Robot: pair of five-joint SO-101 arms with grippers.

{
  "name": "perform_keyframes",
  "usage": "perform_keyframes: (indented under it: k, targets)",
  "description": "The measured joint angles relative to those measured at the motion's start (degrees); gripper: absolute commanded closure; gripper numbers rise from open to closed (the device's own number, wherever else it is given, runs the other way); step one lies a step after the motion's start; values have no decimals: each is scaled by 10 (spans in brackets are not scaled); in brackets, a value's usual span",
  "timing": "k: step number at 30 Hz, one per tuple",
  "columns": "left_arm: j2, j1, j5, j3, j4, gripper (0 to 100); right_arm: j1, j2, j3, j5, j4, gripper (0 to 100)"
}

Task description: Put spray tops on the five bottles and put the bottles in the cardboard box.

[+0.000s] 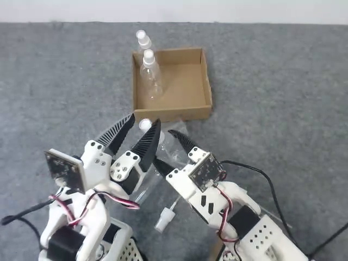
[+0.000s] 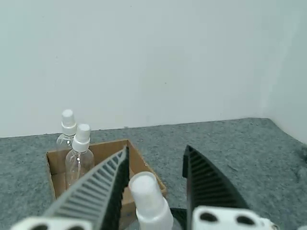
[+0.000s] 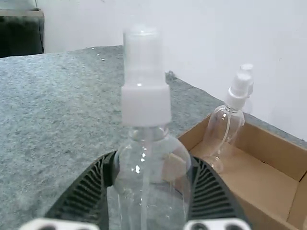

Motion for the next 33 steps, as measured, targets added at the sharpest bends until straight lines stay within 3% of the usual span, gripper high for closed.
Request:
perform_keyframes:
  k: [9, 22, 33]
  targets:
    - [0, -10, 0, -25, 1, 826, -1, 0, 0, -4, 0, 965]
    - [0, -178, 0, -28, -18, 828, -1, 0, 0, -4, 0, 965]
    - [0, -185, 0, 92, -27, 829, 30, 0, 0, -4, 0, 965]
